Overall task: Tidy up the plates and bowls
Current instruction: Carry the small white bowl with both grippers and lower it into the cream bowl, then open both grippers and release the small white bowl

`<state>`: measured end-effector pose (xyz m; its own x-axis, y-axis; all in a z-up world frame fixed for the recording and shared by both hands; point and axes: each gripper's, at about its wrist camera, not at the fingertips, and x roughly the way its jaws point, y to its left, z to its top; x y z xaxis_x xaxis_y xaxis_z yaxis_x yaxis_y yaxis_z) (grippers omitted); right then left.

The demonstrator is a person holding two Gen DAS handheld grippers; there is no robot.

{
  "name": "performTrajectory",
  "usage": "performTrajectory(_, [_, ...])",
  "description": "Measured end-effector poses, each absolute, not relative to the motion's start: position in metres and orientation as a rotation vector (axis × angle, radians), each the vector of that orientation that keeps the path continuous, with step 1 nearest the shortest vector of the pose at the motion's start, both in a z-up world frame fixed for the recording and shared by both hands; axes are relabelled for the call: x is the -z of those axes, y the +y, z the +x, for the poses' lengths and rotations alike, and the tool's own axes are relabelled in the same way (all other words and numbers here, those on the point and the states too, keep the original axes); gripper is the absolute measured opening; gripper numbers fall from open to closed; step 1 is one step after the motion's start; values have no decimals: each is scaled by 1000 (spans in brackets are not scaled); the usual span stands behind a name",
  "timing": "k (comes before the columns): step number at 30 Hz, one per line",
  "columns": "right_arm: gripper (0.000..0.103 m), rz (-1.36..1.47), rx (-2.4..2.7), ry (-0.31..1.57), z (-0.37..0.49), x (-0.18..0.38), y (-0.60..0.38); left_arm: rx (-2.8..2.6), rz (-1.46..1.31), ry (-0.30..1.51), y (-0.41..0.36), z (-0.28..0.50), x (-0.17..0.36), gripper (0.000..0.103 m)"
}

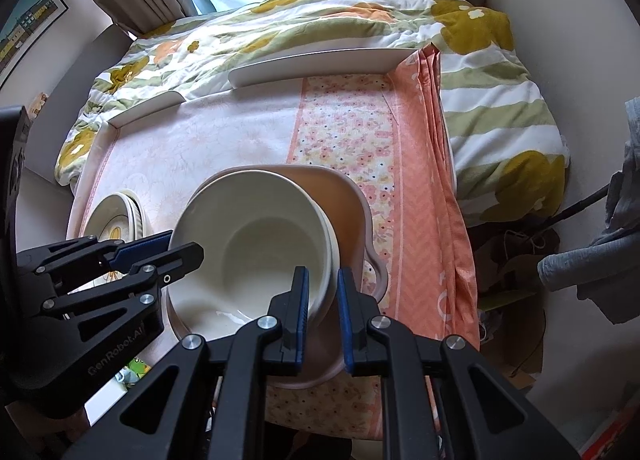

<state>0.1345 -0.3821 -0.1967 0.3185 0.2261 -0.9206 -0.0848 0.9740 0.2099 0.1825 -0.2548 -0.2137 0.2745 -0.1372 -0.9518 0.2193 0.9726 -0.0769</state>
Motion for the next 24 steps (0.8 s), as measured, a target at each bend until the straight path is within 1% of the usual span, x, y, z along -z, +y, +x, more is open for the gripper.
performTrajectory(3, [13, 156, -207, 1215, 133, 192, -388, 237, 51, 1242, -249, 182, 202, 17])
performTrajectory(6, [13, 182, -210, 1180, 133, 178, -397, 222, 7, 1174, -238, 182, 180, 17])
performTrajectory(7, [13, 187, -216, 1164, 132, 171, -399, 214, -9, 1150, -232, 182, 171, 19])
performTrajectory(8, [13, 193, -231, 1148, 132, 164, -401, 202, -21, 1130, -227, 182, 162, 30])
performTrajectory(9, [13, 197, -250, 1136, 131, 157, -402, 193, -29, 1111, -222, 182, 154, 56])
performTrajectory(10, [13, 199, -268, 1125, 130, 151, -404, 188, -42, 1081, -216, 181, 145, 71])
performTrajectory(11, [14, 199, -283, 1112, 129, 144, -405, 181, -53, 1041, -210, 178, 136, 92])
performTrajectory(12, [20, 194, -293, 1097, 126, 137, -406, 170, -58, 1001, -205, 175, 126, 99])
performTrajectory(13, [41, 186, -297, 1084, 124, 132, -406, 164, -55, 974, -200, 172, 118, 100])
performTrajectory(14, [58, 178, -300, 1070, 121, 126, -408, 167, -50, 961, -196, 170, 113, 101])
performTrajectory(15, [94, 172, -304, 1050, 117, 121, -409, 173, -45, 951, -192, 168, 108, 101])
performTrajectory(16, [103, 165, -307, 1019, 113, 116, -411, 177, -38, 943, -187, 165, 105, 101])
performTrajectory(19, [103, 95, -314, 912, 96, 105, -417, 249, -17, 954, -177, 159, 106, 102])
performTrajectory(20, [103, 56, -320, 927, 94, 107, -417, 284, -10, 974, -176, 158, 111, 102])
performTrajectory(22, [103, -22, -279, 1044, 99, 122, -417, 299, 21, 1011, -174, 155, 126, 102])
performTrajectory(24, [103, -22, -246, 1098, 101, 137, -420, 312, 47, 1071, -175, 154, 145, 102])
